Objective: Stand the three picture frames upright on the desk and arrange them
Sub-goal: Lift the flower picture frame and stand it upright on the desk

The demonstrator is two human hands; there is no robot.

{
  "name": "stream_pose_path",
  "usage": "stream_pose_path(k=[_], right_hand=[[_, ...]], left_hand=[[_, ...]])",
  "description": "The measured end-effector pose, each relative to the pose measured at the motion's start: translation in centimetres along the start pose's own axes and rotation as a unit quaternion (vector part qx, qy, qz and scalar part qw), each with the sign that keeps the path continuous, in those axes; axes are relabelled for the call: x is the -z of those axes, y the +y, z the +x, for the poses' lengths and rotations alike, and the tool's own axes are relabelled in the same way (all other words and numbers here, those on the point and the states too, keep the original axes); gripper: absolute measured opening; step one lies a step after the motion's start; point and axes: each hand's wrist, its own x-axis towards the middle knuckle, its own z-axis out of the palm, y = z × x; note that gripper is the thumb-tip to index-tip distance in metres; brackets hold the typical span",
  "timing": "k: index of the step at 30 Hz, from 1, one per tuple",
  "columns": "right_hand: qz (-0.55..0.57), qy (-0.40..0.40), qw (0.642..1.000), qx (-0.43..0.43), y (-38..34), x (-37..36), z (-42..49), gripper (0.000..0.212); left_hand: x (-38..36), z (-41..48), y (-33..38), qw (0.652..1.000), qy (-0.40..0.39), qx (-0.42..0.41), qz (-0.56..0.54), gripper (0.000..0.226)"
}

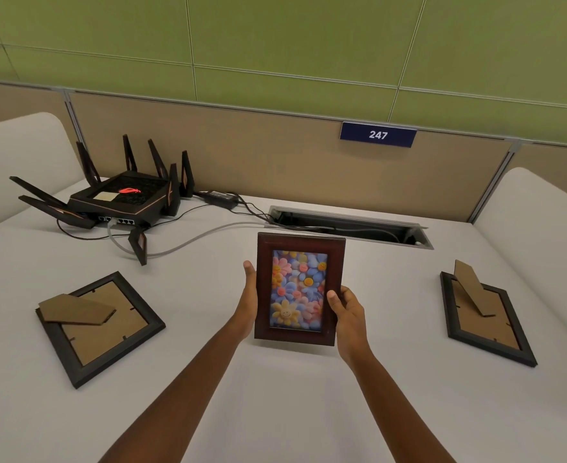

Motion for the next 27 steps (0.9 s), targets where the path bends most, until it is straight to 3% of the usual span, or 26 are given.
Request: stream_pose_path(k=[11, 21, 23, 27], right_hand=[[0.02, -0.044, 0.999, -0.015, 1.1, 1.5, 2.1, 0.019], [-0.041, -0.041, 0.998, -0.004, 1.8, 2.3, 2.7, 0.021], [-0.068, -0.012, 0.997, 0.027, 2.0, 2.6, 2.7, 0.03], [-0.122, 0.152, 0.968, 0.16, 1.3, 2.2, 1.6, 0.029]], left_hand=[[-0.4, 0.8, -0.6, 0.999, -0.007, 0.013, 0.037, 0.063], [0.1, 1.2, -1.7, 0.997, -0.007, -0.026, 0.074, 0.059], [0.8, 1.8, -2.4, 0.992, 0.016, -0.048, 0.115, 0.055], [3.1, 2.4, -4.2, 0.948, 0.097, -0.102, 0.286, 0.049]])
